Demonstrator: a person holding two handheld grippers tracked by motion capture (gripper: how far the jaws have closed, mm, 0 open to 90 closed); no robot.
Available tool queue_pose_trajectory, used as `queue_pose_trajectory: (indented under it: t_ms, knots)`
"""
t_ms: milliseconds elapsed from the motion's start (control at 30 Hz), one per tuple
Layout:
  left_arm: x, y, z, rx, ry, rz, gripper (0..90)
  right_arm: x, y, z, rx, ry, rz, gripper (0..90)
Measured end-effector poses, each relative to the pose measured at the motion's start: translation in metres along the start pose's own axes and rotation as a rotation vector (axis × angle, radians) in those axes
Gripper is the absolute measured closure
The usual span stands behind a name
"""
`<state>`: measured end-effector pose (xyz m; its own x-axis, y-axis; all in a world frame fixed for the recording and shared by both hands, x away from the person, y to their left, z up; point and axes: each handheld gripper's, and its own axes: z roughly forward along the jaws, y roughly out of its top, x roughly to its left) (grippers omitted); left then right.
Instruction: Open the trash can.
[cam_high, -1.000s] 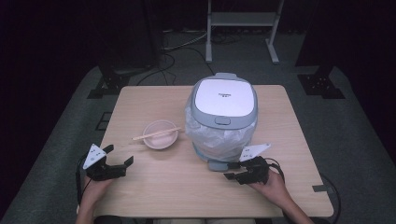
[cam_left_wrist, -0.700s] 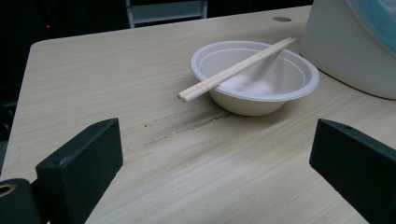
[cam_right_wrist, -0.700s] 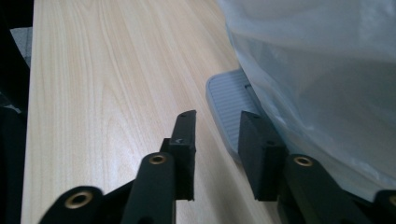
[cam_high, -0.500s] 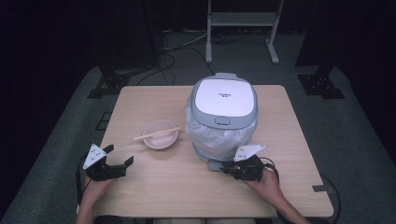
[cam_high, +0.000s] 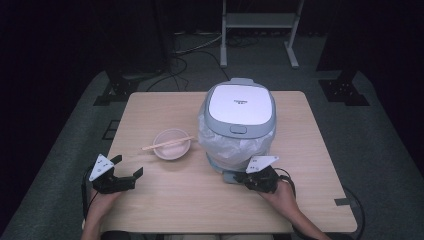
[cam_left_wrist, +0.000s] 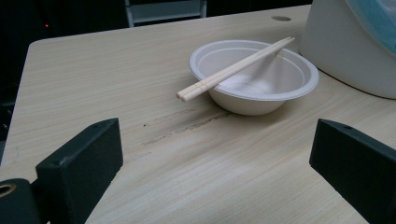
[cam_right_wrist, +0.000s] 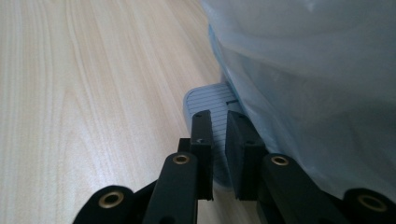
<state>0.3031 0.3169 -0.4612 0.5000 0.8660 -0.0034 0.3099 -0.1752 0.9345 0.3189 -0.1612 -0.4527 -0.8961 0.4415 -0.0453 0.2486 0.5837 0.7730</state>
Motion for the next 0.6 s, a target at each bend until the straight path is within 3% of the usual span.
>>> queue_pose_trajectory:
  t_ms: [500, 600]
  knots:
    - [-0.0021, 0.0025, 0.0022, 0.006, -0.015, 0.001, 1.9, -0.0009, -0.0048, 0.0035, -0.015, 0.025, 0.016, 87.7]
    - [-0.0056, 0.0065, 0.0039, 0.01, -0.036, 0.012, 4.4, -0.0011, -0.0053, 0.0037, -0.014, 0.021, 0.012, 89.2]
